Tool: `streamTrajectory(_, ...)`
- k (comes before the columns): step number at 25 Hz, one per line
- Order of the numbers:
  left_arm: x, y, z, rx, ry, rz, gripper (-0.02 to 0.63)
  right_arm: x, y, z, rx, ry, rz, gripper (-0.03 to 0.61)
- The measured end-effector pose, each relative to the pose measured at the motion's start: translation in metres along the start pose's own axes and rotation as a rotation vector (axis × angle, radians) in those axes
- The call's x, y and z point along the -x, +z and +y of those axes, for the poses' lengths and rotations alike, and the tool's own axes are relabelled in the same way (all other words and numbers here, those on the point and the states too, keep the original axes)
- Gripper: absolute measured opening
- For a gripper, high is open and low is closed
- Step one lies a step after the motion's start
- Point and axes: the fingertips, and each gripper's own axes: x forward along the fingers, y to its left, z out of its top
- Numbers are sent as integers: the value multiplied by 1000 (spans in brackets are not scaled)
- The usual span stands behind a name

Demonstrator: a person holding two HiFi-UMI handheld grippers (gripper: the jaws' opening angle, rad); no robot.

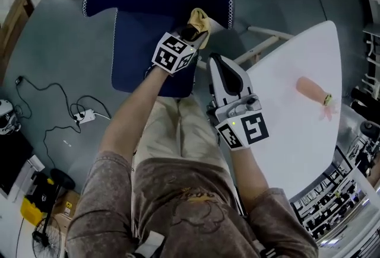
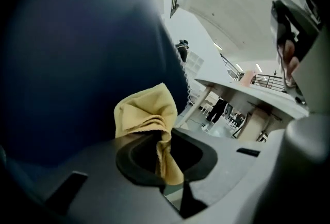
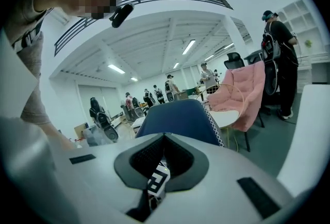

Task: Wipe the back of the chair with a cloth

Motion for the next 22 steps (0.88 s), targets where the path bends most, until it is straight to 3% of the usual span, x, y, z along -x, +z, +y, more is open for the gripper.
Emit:
streamTrajectory(11, 122, 118, -38, -87, 132, -154, 51, 25, 69, 23, 25, 49, -35, 23)
streamTrajectory(22, 242, 199, -88, -106, 254, -269, 51, 60, 112, 54, 77, 125, -15, 23)
